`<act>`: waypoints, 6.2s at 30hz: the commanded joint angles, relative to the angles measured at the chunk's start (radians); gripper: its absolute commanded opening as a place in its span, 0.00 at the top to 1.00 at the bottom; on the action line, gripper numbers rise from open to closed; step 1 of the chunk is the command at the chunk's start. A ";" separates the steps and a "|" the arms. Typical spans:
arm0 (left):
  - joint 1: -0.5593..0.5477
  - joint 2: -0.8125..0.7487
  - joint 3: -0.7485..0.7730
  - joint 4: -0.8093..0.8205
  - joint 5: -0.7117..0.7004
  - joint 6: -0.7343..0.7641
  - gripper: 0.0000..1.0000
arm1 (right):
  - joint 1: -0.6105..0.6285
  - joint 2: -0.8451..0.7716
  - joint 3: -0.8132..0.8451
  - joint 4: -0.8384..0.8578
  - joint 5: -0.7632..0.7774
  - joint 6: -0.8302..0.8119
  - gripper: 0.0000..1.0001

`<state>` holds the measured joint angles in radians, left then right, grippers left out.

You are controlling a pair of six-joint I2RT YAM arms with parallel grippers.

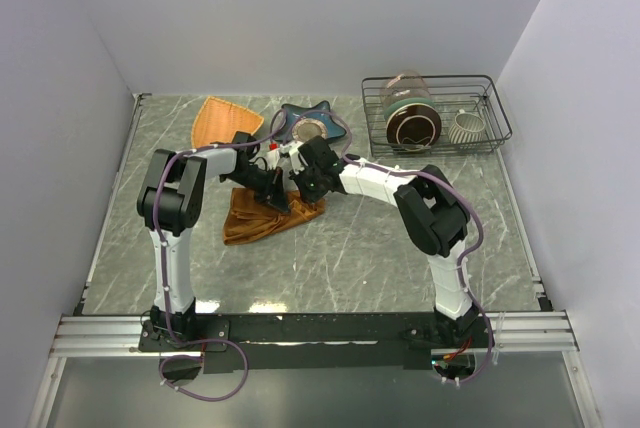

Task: Fold the napkin into a case and place the utensils inside
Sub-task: Stuff the top corner of the smaller-rectangle-folded napkin into the folded napkin, then pick up the 2/3-rectangle-folded napkin from the center of the board, then fold the 2/3-rectangle-folded napkin at the center of the board.

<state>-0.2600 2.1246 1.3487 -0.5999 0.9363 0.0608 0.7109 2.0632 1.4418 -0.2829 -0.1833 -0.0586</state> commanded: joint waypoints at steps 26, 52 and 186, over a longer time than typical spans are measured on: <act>0.008 0.090 0.222 -0.049 0.018 -0.095 0.99 | 0.001 -0.103 0.023 -0.002 -0.074 -0.038 1.00; -0.002 0.061 0.225 -0.005 0.081 -0.220 0.99 | -0.004 -0.074 0.048 -0.010 -0.084 -0.053 1.00; -0.117 -0.240 -0.043 0.209 -0.536 0.844 0.99 | -0.064 0.109 0.181 -0.091 -0.047 -0.063 1.00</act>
<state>-0.3729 1.8462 1.3128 -0.4820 0.4011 0.8047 0.6502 2.1498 1.5852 -0.3607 -0.2184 -0.1101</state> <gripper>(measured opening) 0.019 0.007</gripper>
